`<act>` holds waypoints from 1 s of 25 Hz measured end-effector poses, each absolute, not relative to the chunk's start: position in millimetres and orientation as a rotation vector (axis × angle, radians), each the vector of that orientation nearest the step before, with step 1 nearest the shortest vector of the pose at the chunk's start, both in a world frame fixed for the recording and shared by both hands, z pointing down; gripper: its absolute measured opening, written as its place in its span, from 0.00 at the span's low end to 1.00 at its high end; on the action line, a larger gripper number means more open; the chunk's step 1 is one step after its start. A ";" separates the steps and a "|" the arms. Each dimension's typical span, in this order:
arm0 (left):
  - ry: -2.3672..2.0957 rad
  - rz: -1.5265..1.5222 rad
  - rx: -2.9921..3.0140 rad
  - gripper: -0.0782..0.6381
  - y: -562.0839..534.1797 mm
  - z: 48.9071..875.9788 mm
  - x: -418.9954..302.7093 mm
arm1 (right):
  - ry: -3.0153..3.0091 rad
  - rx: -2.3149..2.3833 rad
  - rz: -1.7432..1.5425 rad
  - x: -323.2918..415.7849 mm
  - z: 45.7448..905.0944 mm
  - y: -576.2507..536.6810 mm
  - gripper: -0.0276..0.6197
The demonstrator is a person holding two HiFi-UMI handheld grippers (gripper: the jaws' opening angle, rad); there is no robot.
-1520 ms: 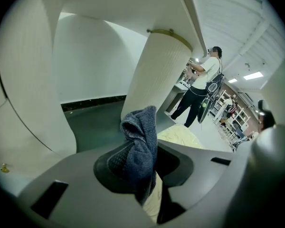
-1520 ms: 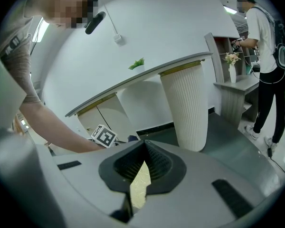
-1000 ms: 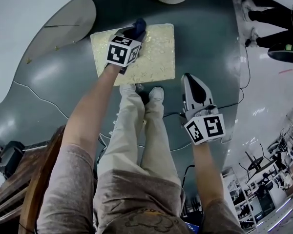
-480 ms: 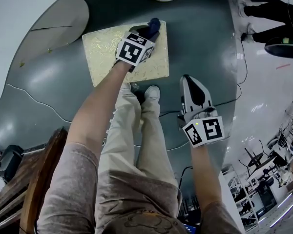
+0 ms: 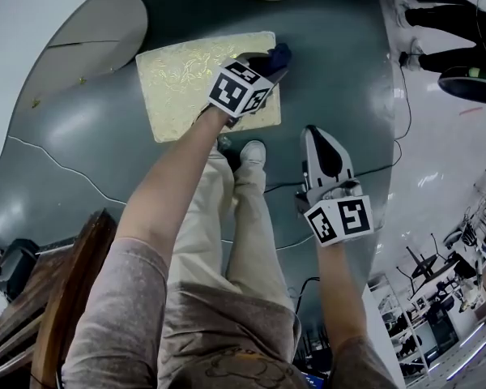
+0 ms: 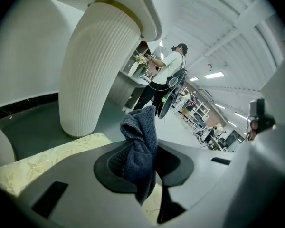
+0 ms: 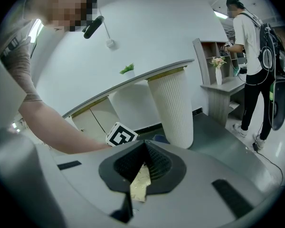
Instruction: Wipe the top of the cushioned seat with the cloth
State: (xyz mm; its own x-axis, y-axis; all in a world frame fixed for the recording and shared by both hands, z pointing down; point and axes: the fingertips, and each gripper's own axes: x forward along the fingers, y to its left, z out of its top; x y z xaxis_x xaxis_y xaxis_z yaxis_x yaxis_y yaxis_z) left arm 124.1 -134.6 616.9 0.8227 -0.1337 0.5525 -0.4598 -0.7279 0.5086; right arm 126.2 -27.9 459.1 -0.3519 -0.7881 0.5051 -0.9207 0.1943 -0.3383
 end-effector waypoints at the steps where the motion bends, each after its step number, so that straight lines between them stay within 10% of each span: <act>1: -0.421 0.634 2.347 0.25 -132.8 613.6 126.4 | -2.249 1.640 0.886 126.4 459.5 -28.0 0.05; 25: -0.905 0.515 2.159 0.25 -126.9 594.8 -74.7 | -2.341 1.482 0.850 109.7 467.5 -51.9 0.05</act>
